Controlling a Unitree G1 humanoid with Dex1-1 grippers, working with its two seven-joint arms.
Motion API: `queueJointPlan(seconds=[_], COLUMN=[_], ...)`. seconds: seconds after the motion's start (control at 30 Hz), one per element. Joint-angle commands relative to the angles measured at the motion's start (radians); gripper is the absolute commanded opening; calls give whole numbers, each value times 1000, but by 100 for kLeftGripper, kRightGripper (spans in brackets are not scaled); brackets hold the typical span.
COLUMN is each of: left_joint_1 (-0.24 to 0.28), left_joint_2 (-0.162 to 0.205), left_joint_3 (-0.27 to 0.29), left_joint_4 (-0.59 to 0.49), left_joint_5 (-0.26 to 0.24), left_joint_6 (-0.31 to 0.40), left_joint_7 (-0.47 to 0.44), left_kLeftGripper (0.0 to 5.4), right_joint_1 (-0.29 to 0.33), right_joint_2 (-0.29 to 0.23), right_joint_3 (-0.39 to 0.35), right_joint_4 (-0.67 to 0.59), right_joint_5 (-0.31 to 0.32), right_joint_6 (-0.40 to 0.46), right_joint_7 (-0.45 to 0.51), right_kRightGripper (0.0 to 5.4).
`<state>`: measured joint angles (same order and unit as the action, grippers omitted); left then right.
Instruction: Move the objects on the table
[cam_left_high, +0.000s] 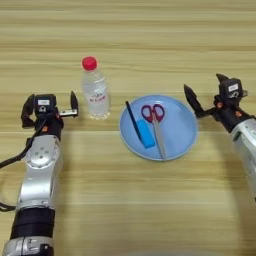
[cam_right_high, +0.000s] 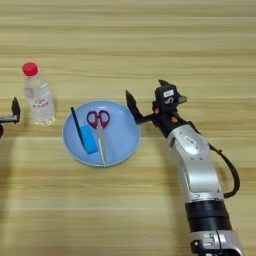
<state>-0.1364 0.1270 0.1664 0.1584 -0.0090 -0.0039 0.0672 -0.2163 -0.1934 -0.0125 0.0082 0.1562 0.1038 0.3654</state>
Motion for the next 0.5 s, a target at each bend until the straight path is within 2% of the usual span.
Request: queueJointPlan(seconds=[0.03,0.17,0.3,0.37,0.5], left_joint_1=[-4,-4,-3,-3,0], left_joint_2=[-6,-7,-6,-6,-6], left_joint_3=[4,6,6,5,4], left_joint_4=[-13,-14,-14,-14,-18], left_joint_5=[-14,-13,-12,-10,-7], left_joint_6=[21,19,17,17,15], left_joint_7=[-2,-4,-5,-5,-4], left_kLeftGripper=[535,535,535,535,535], right_joint_1=[9,-8,-45,-73,-149], right_joint_2=[-20,-38,-48,-45,-26], right_joint_3=[45,94,134,150,181], right_joint_4=[-108,-159,-158,-144,-56], right_joint_5=[22,35,31,30,1], right_joint_6=[128,258,349,384,397], right_joint_7=[35,74,94,100,93], right_kRightGripper=[540,540,540,540,540])
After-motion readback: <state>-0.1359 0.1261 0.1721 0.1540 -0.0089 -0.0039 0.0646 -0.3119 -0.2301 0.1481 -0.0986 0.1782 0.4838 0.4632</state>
